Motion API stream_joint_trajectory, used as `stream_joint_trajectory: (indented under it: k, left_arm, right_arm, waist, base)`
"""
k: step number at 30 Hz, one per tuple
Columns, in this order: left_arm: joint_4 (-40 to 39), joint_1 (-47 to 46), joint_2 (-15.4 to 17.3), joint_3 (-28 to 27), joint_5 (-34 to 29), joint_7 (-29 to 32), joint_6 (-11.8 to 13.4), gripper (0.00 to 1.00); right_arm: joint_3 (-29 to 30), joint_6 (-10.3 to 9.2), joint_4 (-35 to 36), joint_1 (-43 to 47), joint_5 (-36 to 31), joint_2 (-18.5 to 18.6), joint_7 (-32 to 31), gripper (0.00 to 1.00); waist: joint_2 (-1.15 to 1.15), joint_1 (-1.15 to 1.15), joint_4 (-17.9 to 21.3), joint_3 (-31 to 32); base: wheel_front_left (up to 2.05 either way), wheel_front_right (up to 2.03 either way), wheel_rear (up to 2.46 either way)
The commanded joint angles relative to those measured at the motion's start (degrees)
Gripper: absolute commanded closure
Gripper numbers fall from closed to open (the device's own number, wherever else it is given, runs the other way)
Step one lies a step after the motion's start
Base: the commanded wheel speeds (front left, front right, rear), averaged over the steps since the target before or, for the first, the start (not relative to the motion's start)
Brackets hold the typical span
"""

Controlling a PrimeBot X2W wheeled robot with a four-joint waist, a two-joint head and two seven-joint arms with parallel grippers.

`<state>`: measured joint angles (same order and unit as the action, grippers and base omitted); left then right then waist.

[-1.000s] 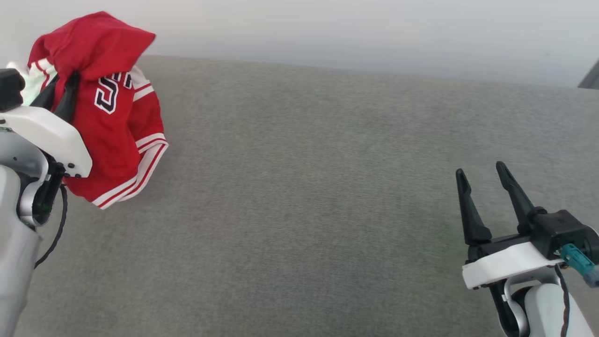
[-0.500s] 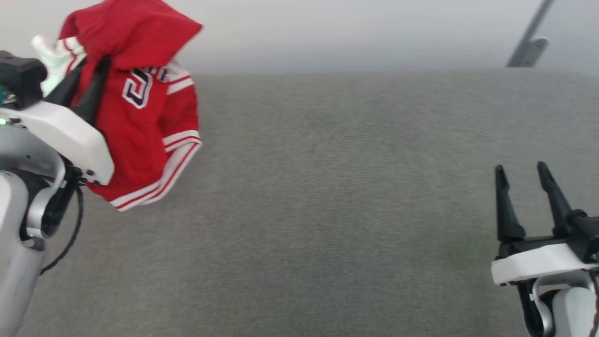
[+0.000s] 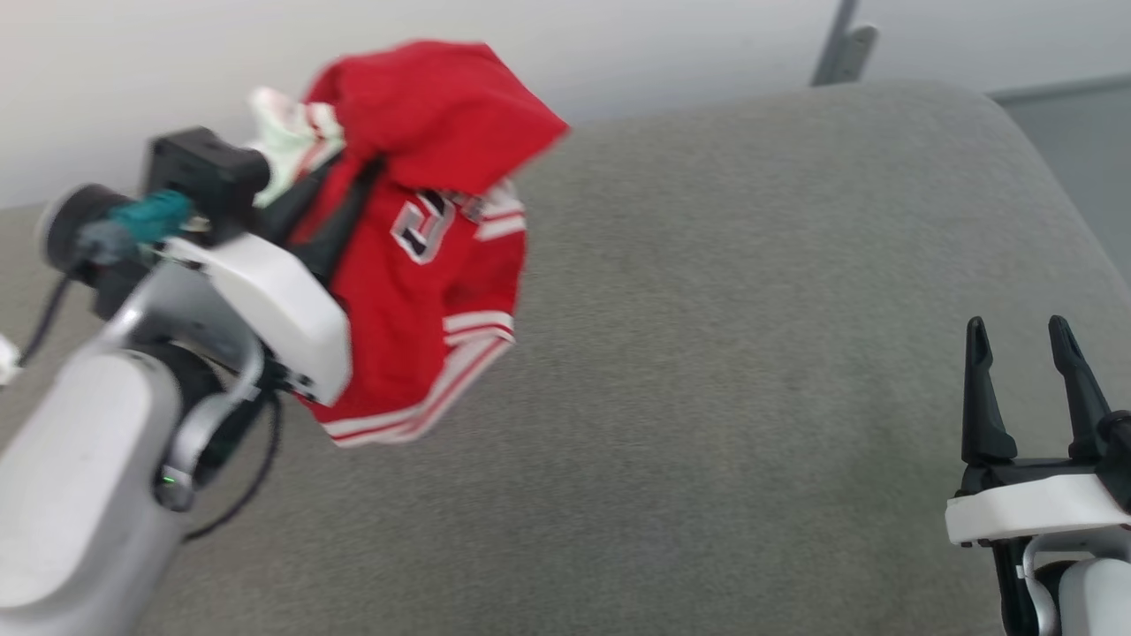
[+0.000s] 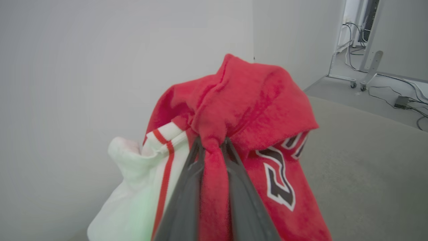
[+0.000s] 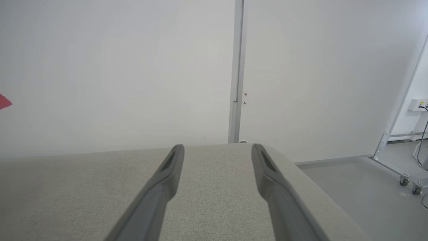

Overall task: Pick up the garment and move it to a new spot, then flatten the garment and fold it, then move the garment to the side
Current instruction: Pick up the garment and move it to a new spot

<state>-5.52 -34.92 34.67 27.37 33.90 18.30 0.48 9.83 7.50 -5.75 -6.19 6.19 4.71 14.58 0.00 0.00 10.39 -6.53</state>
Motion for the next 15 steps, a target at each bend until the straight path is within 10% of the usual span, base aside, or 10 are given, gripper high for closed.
stream_joint_trajectory:
  k: [1, 15]
  left_arm:
    - [-0.4, -0.1, -0.4, 0.4, -0.5, 0.1, -0.3, 1.00]
    - [12.3, 1.4, -6.7, 10.0, -0.8, 1.5, -4.4, 1.00]
  right_arm:
    - [0.1, 0.00, 0.1, 0.4, -0.2, -0.3, 0.3, 0.00]
    - [-3.2, 0.00, -2.5, -1.8, 1.4, -1.7, 0.6, 0.00]
  waist:
    - [0.00, 0.00, 1.7, -0.8]
    - [0.00, 0.00, 8.8, -5.3]
  base:
    - [0.00, 0.00, 0.00]
    - [0.00, 0.00, 0.00]
